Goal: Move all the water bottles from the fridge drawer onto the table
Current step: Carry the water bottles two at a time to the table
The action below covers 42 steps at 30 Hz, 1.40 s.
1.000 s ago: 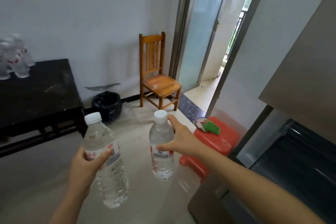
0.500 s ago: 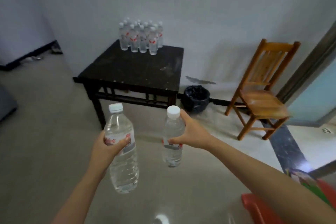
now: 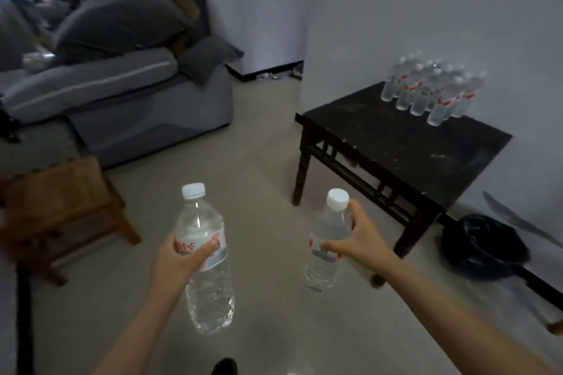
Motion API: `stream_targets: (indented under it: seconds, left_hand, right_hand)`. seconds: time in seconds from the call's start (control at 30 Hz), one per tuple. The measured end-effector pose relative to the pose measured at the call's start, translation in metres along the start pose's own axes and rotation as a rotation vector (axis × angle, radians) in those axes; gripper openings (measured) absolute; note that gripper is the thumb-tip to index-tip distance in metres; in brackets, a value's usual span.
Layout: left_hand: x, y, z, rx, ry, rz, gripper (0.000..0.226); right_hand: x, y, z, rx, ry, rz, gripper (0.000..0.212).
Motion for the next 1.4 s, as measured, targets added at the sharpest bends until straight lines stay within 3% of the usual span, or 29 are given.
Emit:
stream_targets:
  seconds: [0.3,0.37,0.47,0.57,0.73,0.97,1.13,1.3,1.4]
  left_hand:
    - [0.015,-0.095,0.031,-0.077,-0.077,-0.279,0.047]
    - [0.029,-0.115,0.035,-0.064,-0.081,-0.280,0.042]
    - [0.059,-0.148,0.037,-0.053,-0.085,-0.267,0.067]
    - [0.097,-0.188,0.035,-0.049,-0.055,-0.239,0.077]
    - [0.159,-0.229,0.026,-0.036,-0.024,-0.179,0.045]
    - [0.231,-0.206,0.015,-0.093,-0.026,-0.072,0.035]
    - [0.296,-0.156,-0.007,0.038,0.012,0.001,0.067]
    - [0.371,-0.103,-0.037,0.024,0.130,0.014,0.035]
    - [0.407,-0.080,-0.056,0.025,0.179,0.014,0.027]
  right_hand:
    - [0.053,0.079,0.041,-0.035,-0.106,0.114,0.070]
    - [0.066,0.100,0.051,-0.051,-0.107,0.135,0.069]
    - [0.087,0.132,0.064,-0.069,-0.111,0.132,0.067]
    - [0.108,0.164,0.082,-0.059,-0.110,0.071,0.066]
    - [0.135,0.196,0.100,0.019,-0.091,-0.032,0.068]
    - [0.177,0.191,0.101,0.017,-0.048,-0.154,0.072]
    - [0.235,0.160,0.093,0.004,-0.039,-0.205,0.071]
    - [0.312,0.122,0.094,-0.038,-0.077,-0.215,0.069]
    - [0.354,0.103,0.095,-0.042,-0.094,-0.232,0.073]
Point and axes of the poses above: each hand's wrist, its own x-axis towards the middle knuckle, its own y-axis out of the palm, z = x × y, the point moved 1 cm from there along x, towards the middle knuckle, and after that the axes turned 6 degrees about x, right-handed, at the moved point
